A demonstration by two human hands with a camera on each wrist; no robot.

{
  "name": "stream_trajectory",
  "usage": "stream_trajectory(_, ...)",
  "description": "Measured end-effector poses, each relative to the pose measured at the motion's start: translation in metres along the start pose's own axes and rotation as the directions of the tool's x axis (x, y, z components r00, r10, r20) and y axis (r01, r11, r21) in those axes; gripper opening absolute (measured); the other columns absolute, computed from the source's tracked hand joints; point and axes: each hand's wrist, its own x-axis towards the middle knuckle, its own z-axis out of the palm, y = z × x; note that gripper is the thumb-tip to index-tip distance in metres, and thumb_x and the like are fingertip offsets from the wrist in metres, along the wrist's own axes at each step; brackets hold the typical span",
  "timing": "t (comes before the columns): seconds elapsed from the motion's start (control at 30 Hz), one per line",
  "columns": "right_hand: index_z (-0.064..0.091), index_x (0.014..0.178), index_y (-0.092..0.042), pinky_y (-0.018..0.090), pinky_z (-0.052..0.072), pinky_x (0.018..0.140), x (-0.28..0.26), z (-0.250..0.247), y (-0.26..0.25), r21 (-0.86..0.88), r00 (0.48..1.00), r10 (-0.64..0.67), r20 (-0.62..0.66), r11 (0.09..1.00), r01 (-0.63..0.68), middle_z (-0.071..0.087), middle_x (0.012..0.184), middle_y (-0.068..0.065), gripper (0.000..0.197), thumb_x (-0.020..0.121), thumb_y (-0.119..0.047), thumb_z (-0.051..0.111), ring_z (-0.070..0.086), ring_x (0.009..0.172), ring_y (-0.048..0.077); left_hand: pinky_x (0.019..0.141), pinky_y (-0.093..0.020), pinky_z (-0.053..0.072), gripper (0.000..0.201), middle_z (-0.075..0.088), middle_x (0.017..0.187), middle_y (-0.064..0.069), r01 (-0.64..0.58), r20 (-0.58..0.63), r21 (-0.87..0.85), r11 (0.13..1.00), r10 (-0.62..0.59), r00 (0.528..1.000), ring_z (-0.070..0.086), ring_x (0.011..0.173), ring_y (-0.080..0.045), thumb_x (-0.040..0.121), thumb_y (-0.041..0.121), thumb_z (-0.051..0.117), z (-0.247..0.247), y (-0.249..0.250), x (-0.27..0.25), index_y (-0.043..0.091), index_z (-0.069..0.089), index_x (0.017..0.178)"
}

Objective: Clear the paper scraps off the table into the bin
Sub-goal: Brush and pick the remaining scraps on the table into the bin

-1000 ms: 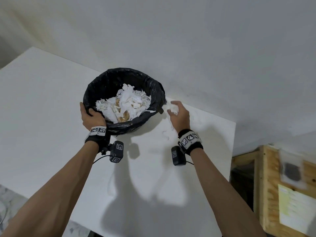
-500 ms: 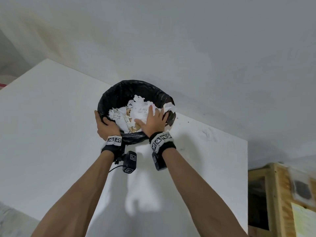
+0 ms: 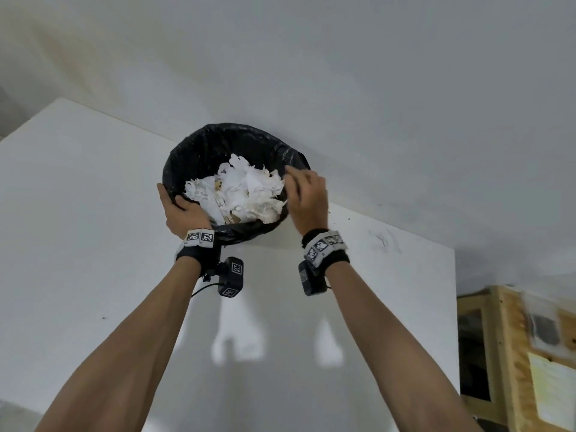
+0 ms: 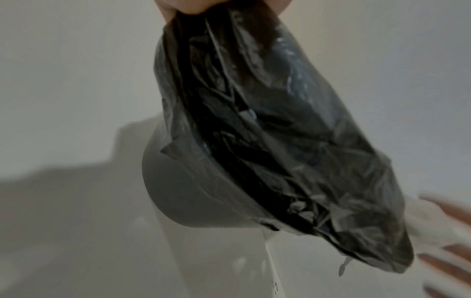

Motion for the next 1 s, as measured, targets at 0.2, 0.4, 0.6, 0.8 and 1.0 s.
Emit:
stream_trajectory(0.2, 0.047, 0.136, -0.019, 0.043, 0.035, 0.106, -0.034, -0.05, 0.156, -0.27, 0.906, 0.41, 0.102, 0.888, -0.372, 0.047, 0.137, 0.009, 0.054, 0.092, -0.05, 0.051, 0.038, 0.129, 0.026, 0.093, -0.015, 0.037, 0.045, 0.053, 0.137, 0.0, -0.003, -0.042, -0.026, 1.0, 0.002, 0.999, 0.055, 0.119, -0.021, 0.099, 0.015, 0.038, 0.014, -0.004, -0.007, 0.025, 0.039, 0.142)
stream_trajectory(0.4, 0.024, 0.149, -0.023, 0.052, 0.015, 0.115, -0.06, -0.085, 0.256, -0.511, 0.707, 0.642, 0.296, 0.732, -0.451, 0.022, 0.156, 0.009, 0.085, 0.082, -0.064, 0.056, 0.012, 0.146, 0.029, 0.094, -0.017, 0.037, 0.045, 0.054, 0.137, 0.001, 0.012, -0.12, -0.032, 0.999, -0.016, 0.993, 0.055, 0.119, -0.022, 0.099, 0.016, 0.038, 0.032, -0.012, -0.049, 0.026, 0.038, 0.143)
stream_trajectory(0.6, 0.007, 0.153, -0.026, 0.059, 0.003, 0.115, -0.05, -0.09, 0.319, -0.511, 0.595, 0.707, 0.383, 0.699, -0.5, 0.0, 0.161, 0.008, 0.092, 0.083, -0.068, 0.049, -0.003, 0.147, 0.033, 0.093, -0.013, 0.033, 0.045, 0.05, 0.14, 0.002, 0.025, -0.21, -0.037, 0.999, -0.032, 0.977, 0.051, 0.123, -0.019, 0.1, 0.015, 0.037, 0.041, -0.014, -0.08, 0.023, 0.037, 0.143)
stream_trajectory(0.8, 0.019, 0.152, -0.028, 0.052, -0.003, 0.117, -0.091, -0.055, 0.289, -0.376, 0.695, 0.401, 0.597, 0.905, -0.2, -0.002, 0.161, 0.007, 0.078, 0.088, -0.067, 0.041, -0.007, 0.147, 0.033, 0.096, -0.009, 0.031, 0.045, 0.047, 0.143, 0.002, -0.006, -0.255, -0.002, 1.0, 0.005, 0.967, 0.048, 0.127, -0.016, 0.099, 0.013, 0.037, 0.041, -0.019, -0.088, 0.019, 0.037, 0.144)
stream_trajectory(1.0, 0.05, 0.136, -0.035, 0.055, 0.022, 0.114, -0.166, -0.041, 0.266, -0.25, 0.764, 0.07, 0.642, 0.961, 0.122, 0.03, 0.154, 0.007, 0.057, 0.087, -0.062, 0.036, 0.02, 0.142, 0.041, 0.097, -0.009, 0.03, 0.046, 0.046, 0.143, 0.001, -0.01, -0.252, 0.003, 1.0, 0.011, 0.968, 0.046, 0.129, -0.016, 0.099, 0.014, 0.037, 0.04, -0.025, -0.095, 0.019, 0.035, 0.144)
